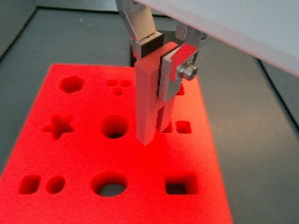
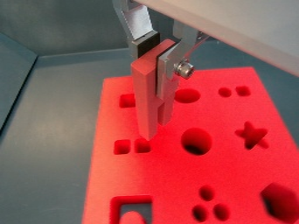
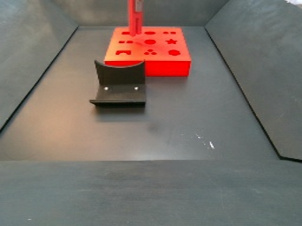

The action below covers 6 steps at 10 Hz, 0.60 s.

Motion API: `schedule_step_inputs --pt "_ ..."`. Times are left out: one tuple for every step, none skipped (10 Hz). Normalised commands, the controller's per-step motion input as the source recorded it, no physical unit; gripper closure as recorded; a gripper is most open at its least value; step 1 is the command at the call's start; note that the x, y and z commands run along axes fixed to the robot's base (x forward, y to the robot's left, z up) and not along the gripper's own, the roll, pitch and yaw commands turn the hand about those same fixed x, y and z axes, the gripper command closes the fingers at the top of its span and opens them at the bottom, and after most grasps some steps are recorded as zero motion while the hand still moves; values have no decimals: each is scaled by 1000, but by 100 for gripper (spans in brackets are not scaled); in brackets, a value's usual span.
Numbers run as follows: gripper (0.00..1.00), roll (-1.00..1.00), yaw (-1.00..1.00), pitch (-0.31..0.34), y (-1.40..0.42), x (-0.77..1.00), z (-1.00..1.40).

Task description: Insert the double-square object.

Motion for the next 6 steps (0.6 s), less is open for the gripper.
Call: schedule_step_inputs --pt "100 270 -431 100 -34 446 -94" --pt "100 207 -526 97 0 366 -17" --pt "100 83 -651 114 100 246 0" --pt "100 0 -749 120 186 169 0" --pt "100 0 -789 104 197 140 11" --pt "100 0 -806 99 180 137 23"
